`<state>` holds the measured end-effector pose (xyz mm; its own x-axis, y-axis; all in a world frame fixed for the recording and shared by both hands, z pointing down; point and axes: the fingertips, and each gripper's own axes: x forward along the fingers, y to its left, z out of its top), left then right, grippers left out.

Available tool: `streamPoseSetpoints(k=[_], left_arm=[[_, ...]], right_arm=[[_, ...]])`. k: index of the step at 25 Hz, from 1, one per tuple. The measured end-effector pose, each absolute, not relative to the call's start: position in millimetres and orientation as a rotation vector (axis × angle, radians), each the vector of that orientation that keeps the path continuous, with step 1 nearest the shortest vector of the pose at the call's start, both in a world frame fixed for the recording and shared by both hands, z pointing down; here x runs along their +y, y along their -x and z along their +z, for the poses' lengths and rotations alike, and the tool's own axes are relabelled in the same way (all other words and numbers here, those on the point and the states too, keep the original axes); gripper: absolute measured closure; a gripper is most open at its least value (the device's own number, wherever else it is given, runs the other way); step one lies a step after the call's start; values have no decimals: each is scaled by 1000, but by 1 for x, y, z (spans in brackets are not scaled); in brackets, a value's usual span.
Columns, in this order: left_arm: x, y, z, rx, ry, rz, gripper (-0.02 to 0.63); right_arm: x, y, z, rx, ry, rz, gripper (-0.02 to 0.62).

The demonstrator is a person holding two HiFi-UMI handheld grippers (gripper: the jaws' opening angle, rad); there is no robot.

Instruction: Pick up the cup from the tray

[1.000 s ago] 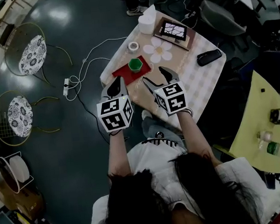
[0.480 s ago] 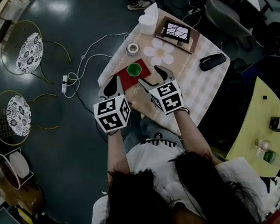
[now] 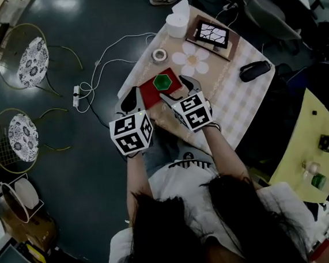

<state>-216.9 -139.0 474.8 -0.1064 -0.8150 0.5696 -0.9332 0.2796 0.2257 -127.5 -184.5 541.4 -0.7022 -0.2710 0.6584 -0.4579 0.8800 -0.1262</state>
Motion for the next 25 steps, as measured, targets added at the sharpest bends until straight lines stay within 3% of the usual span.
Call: streamPoseSetpoints(k=[25], left_arm=[[-198, 243, 520, -1760, -1637, 303, 597]], right_arm=[[-200, 169, 634, -2095, -520, 340, 239]])
